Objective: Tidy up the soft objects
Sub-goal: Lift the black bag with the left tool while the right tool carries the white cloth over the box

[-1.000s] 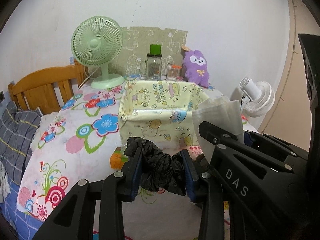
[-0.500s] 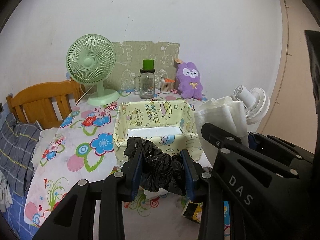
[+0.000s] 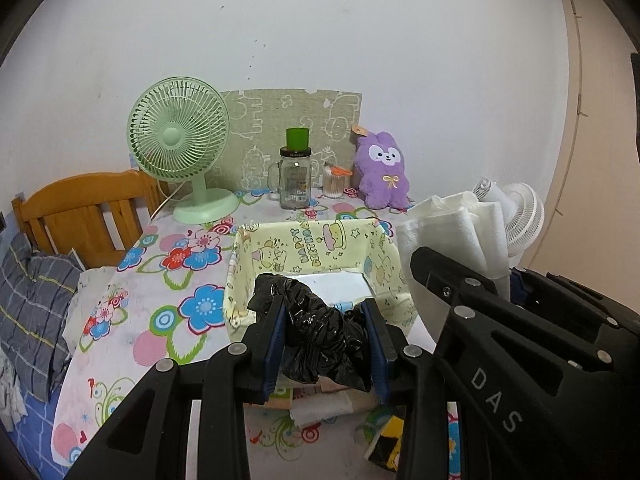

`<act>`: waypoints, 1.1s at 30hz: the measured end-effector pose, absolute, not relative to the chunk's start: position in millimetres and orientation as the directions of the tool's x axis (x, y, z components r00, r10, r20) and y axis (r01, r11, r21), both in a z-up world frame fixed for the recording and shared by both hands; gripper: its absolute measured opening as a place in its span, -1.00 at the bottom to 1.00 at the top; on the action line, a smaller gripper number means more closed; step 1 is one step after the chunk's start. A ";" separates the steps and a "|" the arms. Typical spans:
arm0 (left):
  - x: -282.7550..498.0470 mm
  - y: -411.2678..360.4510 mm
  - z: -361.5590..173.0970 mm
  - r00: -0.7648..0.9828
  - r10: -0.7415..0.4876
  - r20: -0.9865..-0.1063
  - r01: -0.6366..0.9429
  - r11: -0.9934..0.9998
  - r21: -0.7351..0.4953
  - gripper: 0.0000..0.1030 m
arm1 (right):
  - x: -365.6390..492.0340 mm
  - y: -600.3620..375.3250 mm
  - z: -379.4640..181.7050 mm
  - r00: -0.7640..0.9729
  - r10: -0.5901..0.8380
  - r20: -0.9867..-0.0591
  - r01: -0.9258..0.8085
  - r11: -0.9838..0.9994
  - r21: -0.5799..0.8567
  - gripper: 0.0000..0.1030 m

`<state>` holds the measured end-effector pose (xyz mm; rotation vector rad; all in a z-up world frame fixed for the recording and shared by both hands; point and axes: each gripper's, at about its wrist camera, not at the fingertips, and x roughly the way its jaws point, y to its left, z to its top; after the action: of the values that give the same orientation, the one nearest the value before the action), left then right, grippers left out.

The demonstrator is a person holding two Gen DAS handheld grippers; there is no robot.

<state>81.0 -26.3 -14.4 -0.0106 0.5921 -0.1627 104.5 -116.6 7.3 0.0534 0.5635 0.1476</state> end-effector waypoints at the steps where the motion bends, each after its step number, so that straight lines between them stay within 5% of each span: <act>1: 83.3 -26.4 -14.2 0.818 -0.155 -0.554 0.149 0.987 -0.056 -0.28 | 106.2 -116.7 7.9 0.835 0.154 -0.528 -0.124 0.988 0.091 -0.51; 33: 173.5 -31.5 -23.3 0.824 -0.124 -0.552 0.128 0.991 -0.033 -0.28 | 197.9 -119.4 0.8 0.826 0.141 -0.545 -0.117 0.990 0.079 -0.51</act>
<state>173.5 -31.5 -23.3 0.0058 0.5867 -0.1338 197.9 -119.4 0.8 0.0430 0.5823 0.1372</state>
